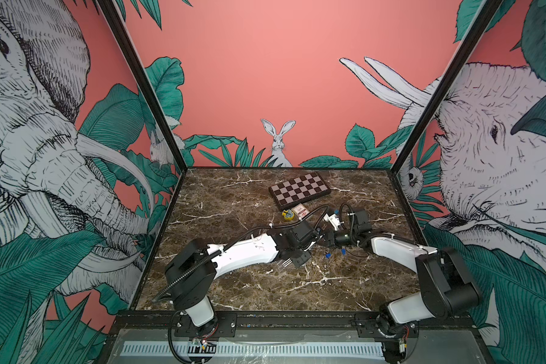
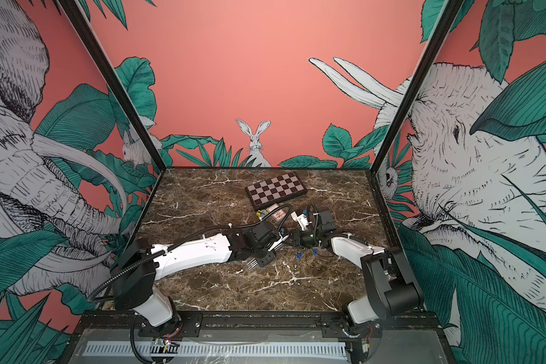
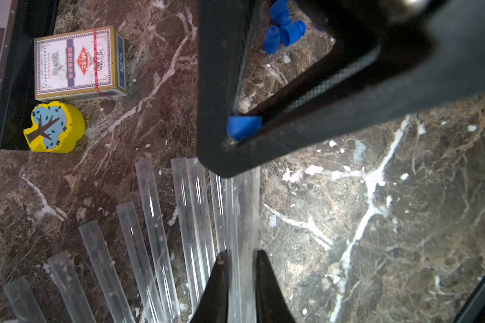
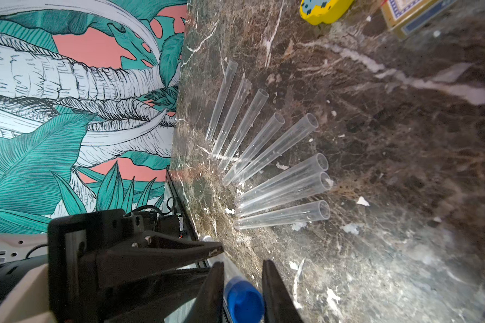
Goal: Remove stoppers from test tubes
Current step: Open the stopper on the test tube.
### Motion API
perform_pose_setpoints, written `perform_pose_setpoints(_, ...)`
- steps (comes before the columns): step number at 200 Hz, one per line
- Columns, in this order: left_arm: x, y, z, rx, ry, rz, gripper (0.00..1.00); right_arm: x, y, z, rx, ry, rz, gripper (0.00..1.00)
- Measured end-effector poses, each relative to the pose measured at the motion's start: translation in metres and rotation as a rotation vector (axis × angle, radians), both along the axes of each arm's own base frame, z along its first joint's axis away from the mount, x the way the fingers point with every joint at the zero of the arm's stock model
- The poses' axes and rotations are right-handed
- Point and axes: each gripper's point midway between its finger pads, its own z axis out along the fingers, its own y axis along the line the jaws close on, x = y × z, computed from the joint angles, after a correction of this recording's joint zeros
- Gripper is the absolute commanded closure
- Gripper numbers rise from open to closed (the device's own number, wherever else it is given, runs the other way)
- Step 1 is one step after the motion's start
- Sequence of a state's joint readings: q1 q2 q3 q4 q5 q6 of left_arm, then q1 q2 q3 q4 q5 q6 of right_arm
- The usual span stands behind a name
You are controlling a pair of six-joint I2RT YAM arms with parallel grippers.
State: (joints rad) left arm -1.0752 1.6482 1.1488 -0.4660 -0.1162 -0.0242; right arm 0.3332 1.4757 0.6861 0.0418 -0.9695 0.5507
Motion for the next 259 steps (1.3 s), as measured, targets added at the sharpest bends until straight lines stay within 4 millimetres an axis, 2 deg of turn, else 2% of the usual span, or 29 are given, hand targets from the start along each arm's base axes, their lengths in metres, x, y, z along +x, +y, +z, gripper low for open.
perform_pose_setpoints(65, 0.002, 0.002, -0.002, 0.008, -0.010, 0.008, 0.90, 0.002, 0.003, 0.002, 0.023, 0.013, -0.005, 0.86)
perform_pose_setpoints(259, 0.010, 0.006, -0.005, 0.007, -0.040, 0.033, 0.91, 0.008, 0.002, 0.004, 0.034, 0.015, -0.024, 0.94)
